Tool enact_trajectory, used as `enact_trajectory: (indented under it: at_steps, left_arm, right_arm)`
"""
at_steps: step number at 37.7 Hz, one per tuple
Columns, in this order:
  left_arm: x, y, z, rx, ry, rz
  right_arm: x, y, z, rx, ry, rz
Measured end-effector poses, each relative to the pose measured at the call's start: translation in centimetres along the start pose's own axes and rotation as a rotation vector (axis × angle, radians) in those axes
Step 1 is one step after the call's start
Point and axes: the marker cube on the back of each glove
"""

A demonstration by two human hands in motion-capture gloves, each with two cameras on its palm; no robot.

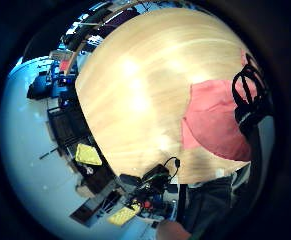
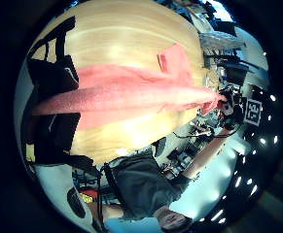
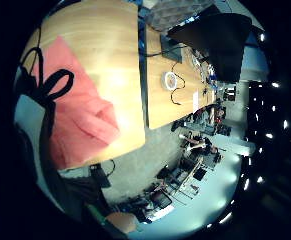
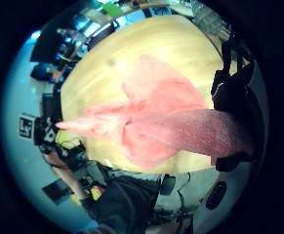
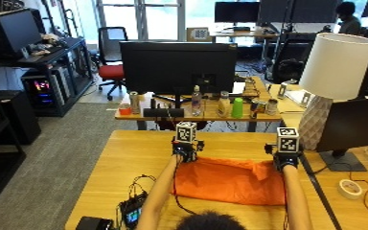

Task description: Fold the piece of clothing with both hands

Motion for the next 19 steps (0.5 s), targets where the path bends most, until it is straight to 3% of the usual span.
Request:
enact_trajectory:
  at_steps: [3,8,14,19]
  left_arm:
    - [0.0,-1.9,1.4,-0.014,0.023,-0.034]
    - [0.2,-4.8,4.3,0.007,0.037,-0.093]
    - [-0.8,-7.3,5.7,0.27,-0.026,-0.137]
    - [-1.5,-6.9,5.6,0.294,0.046,-0.173]
  right_arm:
    - [-1.0,-0.7,0.7,0.132,-0.004,0.01]
    - [-2.0,2.0,3.1,0.047,-0.038,0.132]
    - [-1.1,-0.5,4.1,0.321,-0.073,0.173]
    - [1.3,-3.1,4.7,0.346,-0.074,0.193]
